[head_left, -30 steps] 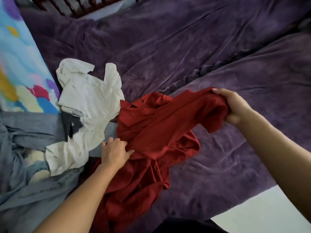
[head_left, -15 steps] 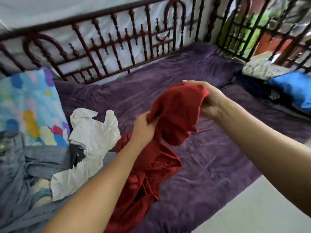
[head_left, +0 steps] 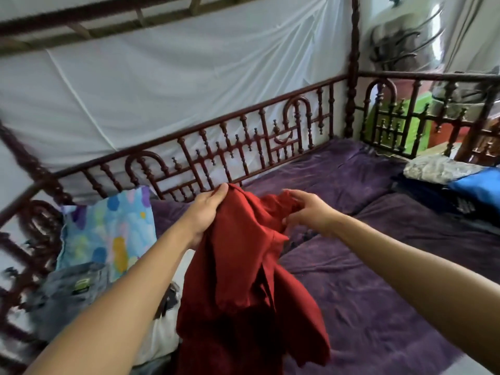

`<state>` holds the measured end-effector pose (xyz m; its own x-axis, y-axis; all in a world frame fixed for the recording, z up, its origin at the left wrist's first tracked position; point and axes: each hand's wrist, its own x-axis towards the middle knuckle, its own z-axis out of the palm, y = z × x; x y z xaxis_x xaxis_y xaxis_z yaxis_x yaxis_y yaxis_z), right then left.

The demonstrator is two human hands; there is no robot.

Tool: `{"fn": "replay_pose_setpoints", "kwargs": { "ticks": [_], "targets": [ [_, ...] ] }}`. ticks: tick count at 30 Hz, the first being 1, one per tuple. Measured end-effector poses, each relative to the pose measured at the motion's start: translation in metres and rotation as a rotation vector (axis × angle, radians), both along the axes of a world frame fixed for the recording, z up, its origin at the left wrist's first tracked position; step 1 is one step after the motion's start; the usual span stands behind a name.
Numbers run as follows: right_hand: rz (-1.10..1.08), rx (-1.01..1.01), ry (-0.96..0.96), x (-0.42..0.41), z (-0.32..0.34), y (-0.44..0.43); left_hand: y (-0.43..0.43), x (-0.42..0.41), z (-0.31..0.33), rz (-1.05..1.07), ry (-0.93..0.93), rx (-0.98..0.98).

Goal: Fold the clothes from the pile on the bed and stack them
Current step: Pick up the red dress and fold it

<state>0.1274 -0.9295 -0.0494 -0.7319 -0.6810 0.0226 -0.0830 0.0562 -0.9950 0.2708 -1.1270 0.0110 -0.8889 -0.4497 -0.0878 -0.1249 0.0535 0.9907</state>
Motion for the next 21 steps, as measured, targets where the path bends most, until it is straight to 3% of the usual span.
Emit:
{"fn": "replay_pose_setpoints", "kwargs": {
  "ticks": [2, 3, 6, 8, 10, 13, 15, 17, 21],
  "targets": [
    [0.078, 0.280, 0.389, -0.001, -0.004, -0.001, -0.001, 0.002, 0.004, 0.028, -0.037, -0.164],
    [0.072, 0.354, 0.482, -0.003, -0.002, -0.001, -0.007, 0.004, 0.002, 0.049, -0.079, -0.319],
    [0.053, 0.231, 0.391, -0.019, 0.022, 0.008, -0.024, 0.010, -0.014, 0.183, -0.305, -0.827],
    [0.084, 0.106, 0.267, -0.028, 0.047, 0.011, -0.013, 0.014, -0.029, 0.293, -0.365, -0.946],
    [0.106, 0.106, 0.311, -0.034, 0.067, 0.009, 0.016, 0.010, -0.047, 0.371, -0.286, -0.947],
    [0.130, 0.142, 0.355, -0.042, 0.075, 0.003, 0.072, -0.004, -0.071, 0.220, -0.148, -0.810],
    [0.125, 0.137, 0.281, -0.052, 0.076, 0.003, 0.106, -0.012, -0.082, 0.059, -0.123, -0.617],
    [0.094, 0.125, 0.163, -0.063, 0.077, 0.005, 0.135, -0.022, -0.095, 0.008, -0.132, -0.574],
    [0.095, 0.088, -0.009, -0.083, 0.078, 0.013, 0.165, -0.059, -0.111, 0.283, -0.244, -0.710]
  ]
}}
